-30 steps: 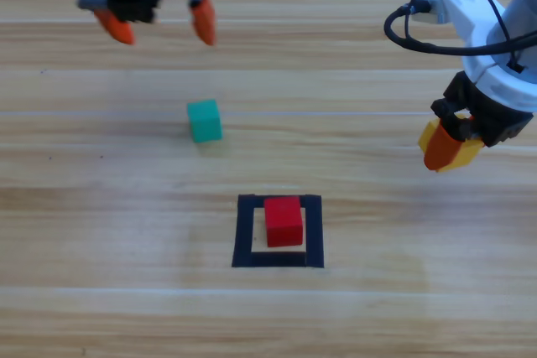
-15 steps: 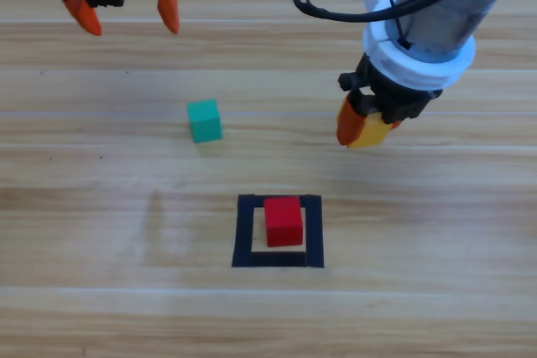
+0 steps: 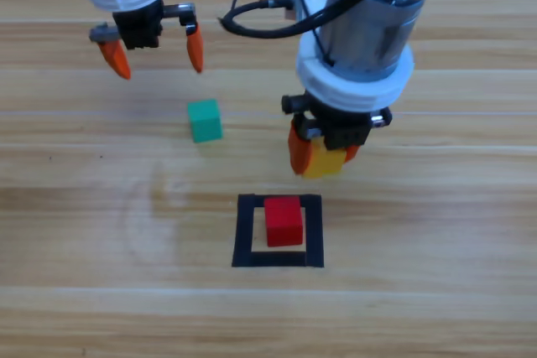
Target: Stack the blocks in the rectangular block: red at the bottom, yellow in the middle, green on top
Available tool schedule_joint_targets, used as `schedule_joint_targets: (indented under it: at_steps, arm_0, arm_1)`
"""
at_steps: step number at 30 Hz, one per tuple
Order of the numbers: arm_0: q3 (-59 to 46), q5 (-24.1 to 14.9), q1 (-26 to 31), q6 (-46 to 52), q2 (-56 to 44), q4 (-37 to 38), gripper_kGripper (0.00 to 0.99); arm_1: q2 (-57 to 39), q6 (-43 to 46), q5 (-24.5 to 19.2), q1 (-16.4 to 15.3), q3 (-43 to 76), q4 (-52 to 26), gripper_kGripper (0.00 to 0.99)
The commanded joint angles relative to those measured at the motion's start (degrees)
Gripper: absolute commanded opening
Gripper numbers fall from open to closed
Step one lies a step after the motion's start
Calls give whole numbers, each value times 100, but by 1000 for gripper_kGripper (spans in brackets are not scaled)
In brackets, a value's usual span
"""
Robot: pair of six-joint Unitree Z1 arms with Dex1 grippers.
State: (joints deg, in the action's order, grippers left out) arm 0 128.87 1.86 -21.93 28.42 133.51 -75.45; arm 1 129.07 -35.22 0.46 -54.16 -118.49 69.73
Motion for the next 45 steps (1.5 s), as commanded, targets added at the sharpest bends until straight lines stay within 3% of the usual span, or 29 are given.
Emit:
schedule_joint_targets:
  at_steps: [1, 23, 45]
  arm_0:
    - [59, 42, -136, 226, 290, -31, 985]
    - [-125, -134, 39, 50, -79, -137, 974]
    - [-372, -230, 259, -11, -246, -216, 990]
  arm_1:
    - [672, -442, -169, -253, -280, 331, 0]
    - [1788, -372, -205, -411, -1836, 1060, 0]
    - [2025, -530, -275, -595, -1651, 1069, 0]
